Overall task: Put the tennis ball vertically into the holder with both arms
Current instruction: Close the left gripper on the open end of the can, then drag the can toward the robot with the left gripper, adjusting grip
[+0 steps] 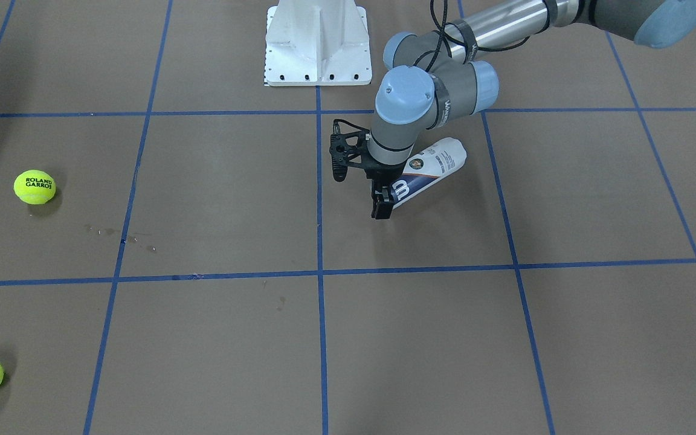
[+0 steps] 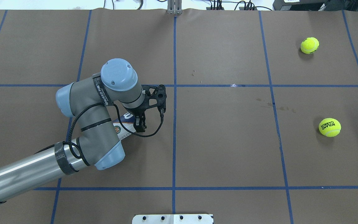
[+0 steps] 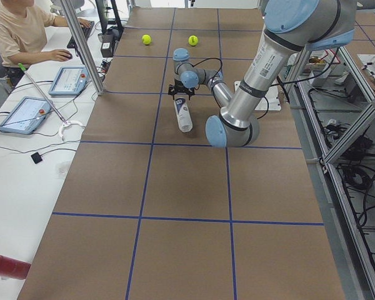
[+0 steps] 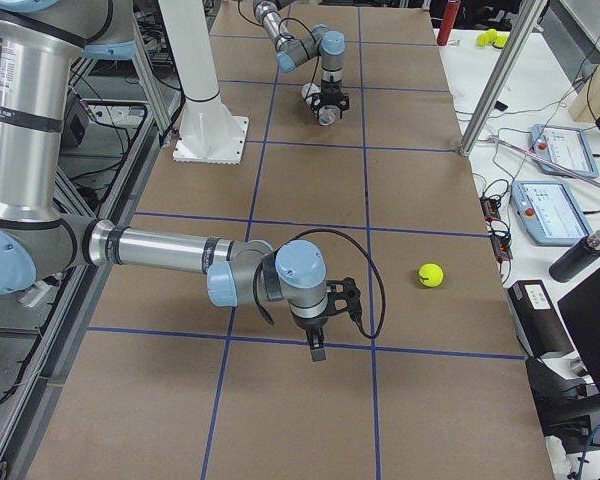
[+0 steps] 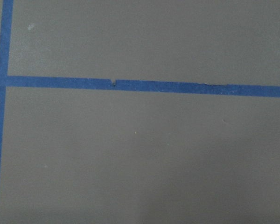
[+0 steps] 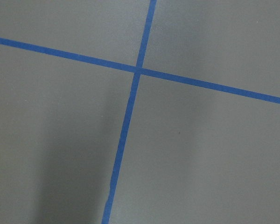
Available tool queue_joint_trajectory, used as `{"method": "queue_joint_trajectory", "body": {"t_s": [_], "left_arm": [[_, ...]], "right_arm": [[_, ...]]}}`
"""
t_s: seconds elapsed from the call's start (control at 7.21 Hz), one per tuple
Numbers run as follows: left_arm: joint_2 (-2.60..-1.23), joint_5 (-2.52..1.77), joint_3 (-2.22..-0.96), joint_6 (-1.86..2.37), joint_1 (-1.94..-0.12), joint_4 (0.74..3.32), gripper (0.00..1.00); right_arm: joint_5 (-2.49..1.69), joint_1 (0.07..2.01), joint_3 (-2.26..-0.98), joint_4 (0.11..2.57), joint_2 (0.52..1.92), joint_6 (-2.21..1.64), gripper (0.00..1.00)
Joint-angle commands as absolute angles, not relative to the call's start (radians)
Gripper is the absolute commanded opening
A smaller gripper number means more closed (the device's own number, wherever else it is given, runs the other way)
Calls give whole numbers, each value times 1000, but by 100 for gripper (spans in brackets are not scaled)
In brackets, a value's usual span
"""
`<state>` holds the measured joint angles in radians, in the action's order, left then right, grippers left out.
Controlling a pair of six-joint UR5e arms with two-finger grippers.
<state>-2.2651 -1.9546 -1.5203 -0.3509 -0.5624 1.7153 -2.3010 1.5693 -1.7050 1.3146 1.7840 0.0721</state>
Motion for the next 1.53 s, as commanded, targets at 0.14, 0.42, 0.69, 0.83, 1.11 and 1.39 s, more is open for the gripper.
{"method": "queue_joint_trajectory", "body": {"t_s": [0.14, 0.42, 0.69, 0.83, 1.11, 1.39], "left_arm": [[-2281, -1968, -1531, -332, -564, 1707, 100], [-2281, -2018, -1565, -75, -571, 1709, 100], [-2245, -2022, -1624, 113, -587, 1706, 100], [-2226, -2022, -1644, 202, -586, 1707, 100], [-2131, -2020, -1730, 236, -609, 1707, 100], [-2123, -2017, -1729, 238, -609, 1707, 100]], "right_arm": [[-2301, 1569, -1706, 1315, 1783, 72, 100], [-2301, 1569, -1706, 1315, 1782, 72, 100], [-2301, 1569, -1704, 1315, 1782, 72, 100], [-2302, 1569, -1706, 1315, 1782, 72, 100], [-2302, 1569, -1706, 1315, 1782, 72, 100], [-2304, 1569, -1706, 1315, 1782, 72, 100]]}}
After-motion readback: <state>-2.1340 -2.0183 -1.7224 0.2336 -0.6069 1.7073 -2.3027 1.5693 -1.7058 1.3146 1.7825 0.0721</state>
